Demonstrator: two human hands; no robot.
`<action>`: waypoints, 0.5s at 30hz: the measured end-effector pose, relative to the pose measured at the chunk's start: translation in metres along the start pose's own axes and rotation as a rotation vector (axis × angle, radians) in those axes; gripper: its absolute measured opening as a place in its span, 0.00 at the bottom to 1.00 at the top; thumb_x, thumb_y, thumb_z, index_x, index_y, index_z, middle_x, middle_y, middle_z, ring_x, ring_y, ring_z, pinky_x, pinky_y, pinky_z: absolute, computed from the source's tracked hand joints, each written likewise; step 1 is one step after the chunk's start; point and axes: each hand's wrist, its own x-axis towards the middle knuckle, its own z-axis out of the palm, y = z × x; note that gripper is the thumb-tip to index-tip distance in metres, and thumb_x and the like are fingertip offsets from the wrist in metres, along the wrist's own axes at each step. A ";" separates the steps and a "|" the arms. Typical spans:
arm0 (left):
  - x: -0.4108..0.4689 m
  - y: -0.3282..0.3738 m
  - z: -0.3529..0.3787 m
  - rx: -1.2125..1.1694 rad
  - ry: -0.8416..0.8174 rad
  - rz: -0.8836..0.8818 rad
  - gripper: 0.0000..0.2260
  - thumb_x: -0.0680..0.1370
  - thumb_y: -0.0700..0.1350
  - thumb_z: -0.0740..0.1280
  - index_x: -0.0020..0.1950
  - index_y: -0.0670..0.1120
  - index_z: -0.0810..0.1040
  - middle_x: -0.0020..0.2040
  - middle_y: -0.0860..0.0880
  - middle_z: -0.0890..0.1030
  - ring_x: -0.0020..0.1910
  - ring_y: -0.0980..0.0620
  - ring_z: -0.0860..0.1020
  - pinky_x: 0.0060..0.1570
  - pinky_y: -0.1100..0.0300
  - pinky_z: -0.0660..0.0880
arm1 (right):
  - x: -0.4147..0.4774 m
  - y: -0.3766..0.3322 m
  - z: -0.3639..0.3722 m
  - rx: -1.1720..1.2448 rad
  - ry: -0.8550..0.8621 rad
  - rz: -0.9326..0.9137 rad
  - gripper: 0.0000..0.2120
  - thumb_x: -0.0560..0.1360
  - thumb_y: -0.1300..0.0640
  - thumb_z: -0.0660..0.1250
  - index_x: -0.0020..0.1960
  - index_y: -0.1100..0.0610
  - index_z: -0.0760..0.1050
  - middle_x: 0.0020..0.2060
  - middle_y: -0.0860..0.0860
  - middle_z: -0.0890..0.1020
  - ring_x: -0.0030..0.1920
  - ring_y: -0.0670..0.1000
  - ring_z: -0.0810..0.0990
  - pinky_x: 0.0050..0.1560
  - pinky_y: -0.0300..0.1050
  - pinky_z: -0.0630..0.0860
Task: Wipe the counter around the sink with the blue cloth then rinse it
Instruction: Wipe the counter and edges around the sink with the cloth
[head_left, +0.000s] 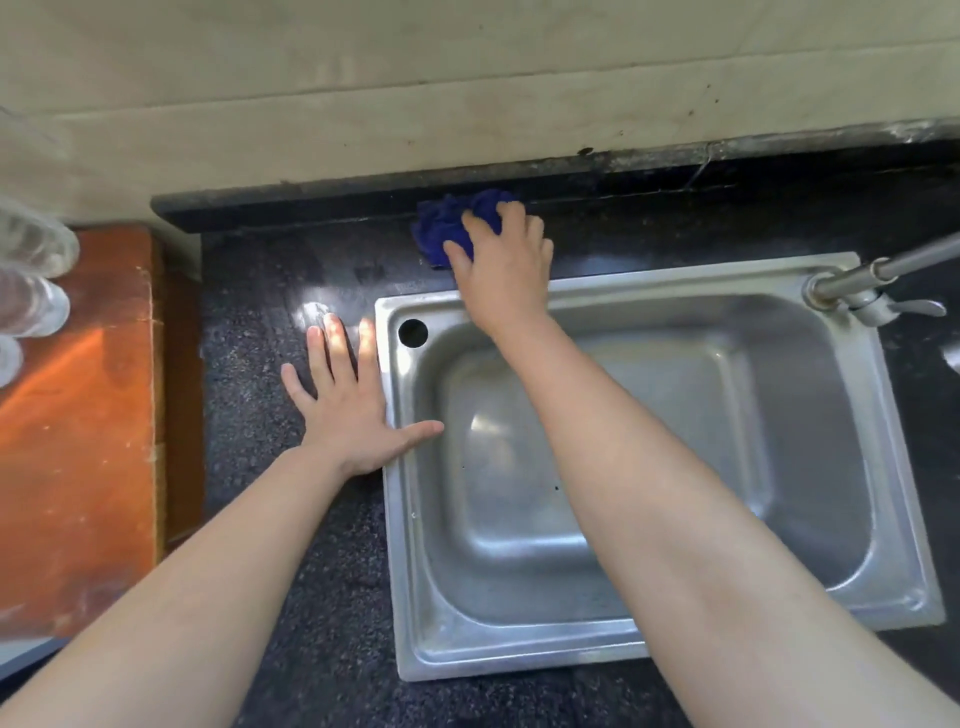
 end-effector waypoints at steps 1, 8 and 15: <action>0.000 0.000 0.000 -0.007 -0.008 0.007 0.63 0.61 0.83 0.57 0.76 0.50 0.23 0.77 0.42 0.25 0.75 0.42 0.24 0.71 0.31 0.34 | 0.000 0.013 -0.005 -0.004 -0.013 -0.037 0.22 0.81 0.43 0.61 0.73 0.48 0.72 0.69 0.56 0.70 0.64 0.61 0.69 0.60 0.53 0.67; -0.013 -0.038 0.002 -0.118 0.323 0.156 0.41 0.75 0.75 0.45 0.80 0.51 0.56 0.82 0.44 0.49 0.81 0.47 0.46 0.74 0.36 0.45 | -0.008 0.084 -0.028 -0.042 0.109 0.250 0.23 0.79 0.42 0.63 0.72 0.49 0.73 0.70 0.59 0.71 0.66 0.65 0.70 0.64 0.58 0.68; -0.024 -0.122 0.024 0.035 0.398 0.027 0.40 0.77 0.73 0.45 0.82 0.50 0.51 0.82 0.42 0.46 0.81 0.44 0.43 0.75 0.34 0.45 | -0.023 0.000 0.021 -0.031 0.171 0.140 0.23 0.79 0.46 0.61 0.71 0.53 0.76 0.72 0.64 0.71 0.65 0.67 0.73 0.64 0.57 0.68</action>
